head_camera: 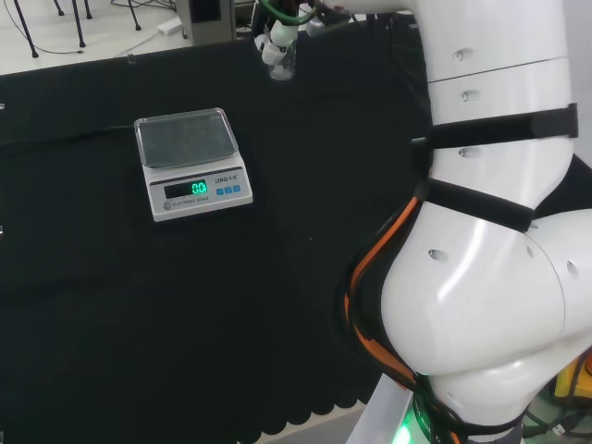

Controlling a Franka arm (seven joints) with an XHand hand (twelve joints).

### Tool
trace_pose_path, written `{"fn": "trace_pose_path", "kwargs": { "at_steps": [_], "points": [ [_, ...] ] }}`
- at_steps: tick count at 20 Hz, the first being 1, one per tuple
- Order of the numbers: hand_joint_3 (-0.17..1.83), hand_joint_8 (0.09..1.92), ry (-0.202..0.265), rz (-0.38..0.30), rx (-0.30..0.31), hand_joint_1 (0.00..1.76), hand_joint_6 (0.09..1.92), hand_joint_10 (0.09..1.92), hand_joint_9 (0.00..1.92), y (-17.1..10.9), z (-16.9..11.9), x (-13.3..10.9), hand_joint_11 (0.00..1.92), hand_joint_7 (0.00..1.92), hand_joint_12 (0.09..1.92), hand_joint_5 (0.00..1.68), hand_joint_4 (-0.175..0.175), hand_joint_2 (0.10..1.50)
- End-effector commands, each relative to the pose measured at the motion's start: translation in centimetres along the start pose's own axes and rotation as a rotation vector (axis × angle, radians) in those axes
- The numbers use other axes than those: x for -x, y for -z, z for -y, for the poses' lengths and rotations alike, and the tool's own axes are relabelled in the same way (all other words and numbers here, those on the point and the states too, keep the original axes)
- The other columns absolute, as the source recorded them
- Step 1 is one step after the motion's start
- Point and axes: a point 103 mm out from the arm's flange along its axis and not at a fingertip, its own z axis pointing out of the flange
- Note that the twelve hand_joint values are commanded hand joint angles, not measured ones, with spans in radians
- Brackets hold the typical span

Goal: Put the beaker on the electronic balance.

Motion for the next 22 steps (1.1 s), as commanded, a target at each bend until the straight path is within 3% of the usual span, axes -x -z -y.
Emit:
{"fn": "trace_pose_path", "kwargs": {
  "at_steps": [1,3,8,14,22],
  "points": [
    [-0.01,1.08,0.015,0.049,0.003,1.11,1.34,0.94,0.88,1.4,2.3,-1.8,0.94,0.55,0.91,0.75,-0.175,1.24],
    [-0.01,1.08,0.053,0.045,0.027,1.11,1.34,0.95,0.88,1.5,2.5,-2.0,0.94,0.56,0.91,0.75,-0.175,1.24],
    [-0.01,1.08,0.052,0.061,0.022,1.11,1.33,0.95,0.88,1.6,2.2,-2.4,0.94,0.56,0.91,0.76,-0.175,1.24],
    [-0.01,1.08,0.079,0.081,-0.007,1.11,1.33,0.95,0.89,1.5,0.0,-4.8,0.95,0.57,0.91,0.76,-0.175,1.24],
    [-0.01,1.08,0.16,0.065,-0.002,1.11,1.32,0.95,0.89,1.3,-2.8,-7.8,0.95,0.58,0.91,0.76,-0.175,1.23]
  ]
}}
